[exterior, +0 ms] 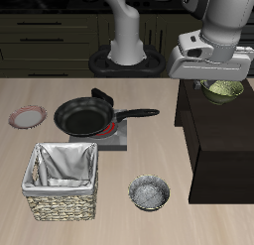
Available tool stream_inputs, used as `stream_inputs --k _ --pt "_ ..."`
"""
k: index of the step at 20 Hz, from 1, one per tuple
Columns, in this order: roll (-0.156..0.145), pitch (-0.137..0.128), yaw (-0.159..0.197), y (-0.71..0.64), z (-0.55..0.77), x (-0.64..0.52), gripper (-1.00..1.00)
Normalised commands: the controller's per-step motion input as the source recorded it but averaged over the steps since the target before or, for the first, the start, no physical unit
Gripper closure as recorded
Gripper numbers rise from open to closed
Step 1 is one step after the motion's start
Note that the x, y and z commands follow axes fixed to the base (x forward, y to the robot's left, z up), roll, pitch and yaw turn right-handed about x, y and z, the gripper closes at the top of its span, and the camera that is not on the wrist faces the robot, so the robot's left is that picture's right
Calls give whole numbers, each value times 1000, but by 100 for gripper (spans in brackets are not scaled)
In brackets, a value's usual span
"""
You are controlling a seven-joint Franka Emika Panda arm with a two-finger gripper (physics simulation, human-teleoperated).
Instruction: Place the green bowl on the plate
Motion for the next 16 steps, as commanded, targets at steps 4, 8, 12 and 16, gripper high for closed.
stream_inputs --k 4,8,12,16 --pt "2 -24 2 -118 130 -70 100" --pt "27 -29 -2 -303 189 -117 100" --pt "19 -19 26 -390 70 -156 100" --pt "-24 -33 59 -520 21 -106 100"
